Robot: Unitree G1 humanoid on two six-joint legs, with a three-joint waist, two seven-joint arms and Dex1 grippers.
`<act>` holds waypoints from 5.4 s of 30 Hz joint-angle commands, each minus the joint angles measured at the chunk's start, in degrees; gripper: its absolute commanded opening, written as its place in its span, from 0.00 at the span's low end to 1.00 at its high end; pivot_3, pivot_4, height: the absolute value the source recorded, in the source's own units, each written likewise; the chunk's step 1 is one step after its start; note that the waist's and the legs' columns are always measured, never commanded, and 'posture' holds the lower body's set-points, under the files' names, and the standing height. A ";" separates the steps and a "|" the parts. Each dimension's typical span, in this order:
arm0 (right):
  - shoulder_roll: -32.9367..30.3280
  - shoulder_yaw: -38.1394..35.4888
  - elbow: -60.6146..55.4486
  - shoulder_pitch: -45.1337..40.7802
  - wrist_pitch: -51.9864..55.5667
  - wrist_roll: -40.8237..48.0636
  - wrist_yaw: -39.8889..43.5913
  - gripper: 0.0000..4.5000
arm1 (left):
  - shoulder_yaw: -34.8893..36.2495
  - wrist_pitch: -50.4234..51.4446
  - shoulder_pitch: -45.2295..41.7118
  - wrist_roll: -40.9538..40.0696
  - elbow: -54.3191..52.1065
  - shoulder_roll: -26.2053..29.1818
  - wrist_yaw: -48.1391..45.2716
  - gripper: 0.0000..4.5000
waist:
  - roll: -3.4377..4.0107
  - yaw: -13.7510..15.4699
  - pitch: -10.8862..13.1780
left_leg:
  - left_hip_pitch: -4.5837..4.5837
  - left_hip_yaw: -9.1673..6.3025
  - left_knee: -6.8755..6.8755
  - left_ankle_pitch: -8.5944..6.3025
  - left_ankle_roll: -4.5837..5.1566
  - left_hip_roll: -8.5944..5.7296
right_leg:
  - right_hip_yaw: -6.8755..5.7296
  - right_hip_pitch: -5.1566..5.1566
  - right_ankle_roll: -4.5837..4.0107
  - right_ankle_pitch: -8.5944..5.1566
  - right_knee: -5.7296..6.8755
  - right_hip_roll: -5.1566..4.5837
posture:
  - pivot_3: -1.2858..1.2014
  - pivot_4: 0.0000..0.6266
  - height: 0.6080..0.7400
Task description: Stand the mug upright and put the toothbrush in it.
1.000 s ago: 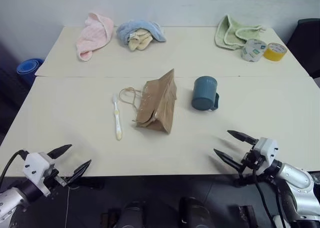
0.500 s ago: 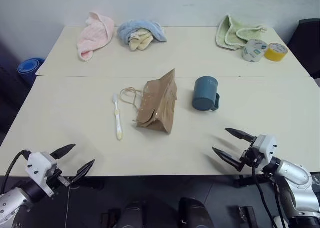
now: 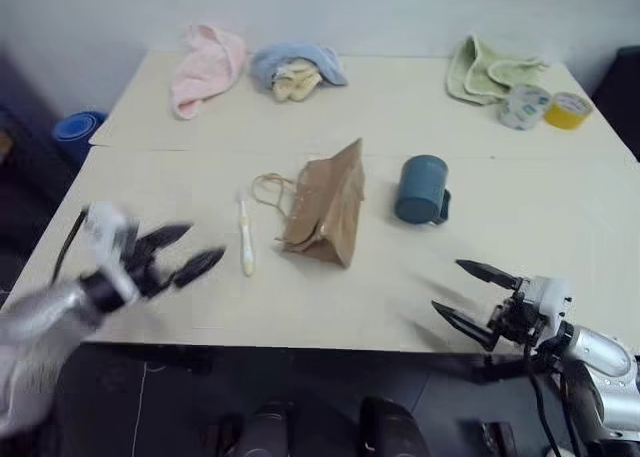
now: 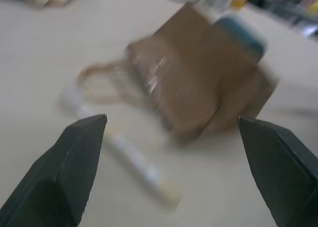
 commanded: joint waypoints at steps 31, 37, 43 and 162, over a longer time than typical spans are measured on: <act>2.98 -0.61 -17.84 3.12 6.65 3.14 -11.99 1.00 | -2.03 0.92 -34.73 14.25 19.48 -26.65 4.40 0.01 | -0.14 -0.40 0.06 | -0.10 0.22 -0.07 0.08 -0.05 -0.01 | -0.03 -0.22 0.10 0.05 0.02 0.08 | 0.52 0.24 1.00; 3.34 2.17 -15.28 -2.14 9.95 3.63 -10.43 1.00 | 11.73 -4.68 -15.71 19.43 10.40 -8.17 1.97 0.01 | -0.13 -2.08 0.05 | 0.14 0.09 -0.27 0.06 -0.08 0.02 | -0.07 -0.32 0.09 0.04 0.31 0.10 | 0.52 0.24 1.00; 2.68 3.24 -9.89 -6.00 11.87 3.87 -6.53 1.00 | 18.06 -1.57 5.96 26.66 11.08 9.25 -4.02 0.01 | -0.32 -0.65 0.09 | -0.03 -0.07 -0.13 0.00 -0.04 -0.08 | -0.05 -0.21 0.10 0.05 0.02 0.05 | 0.52 0.24 1.00; 1.12 3.30 4.74 -15.27 -5.66 -2.95 6.80 1.00 | -3.93 20.59 -3.84 6.87 5.95 -11.29 31.82 0.97 | -0.07 -0.34 0.09 | -0.54 -0.04 0.67 -0.17 -0.01 -0.04 | -0.10 -0.68 0.08 0.14 0.61 0.02 | 0.52 0.24 1.00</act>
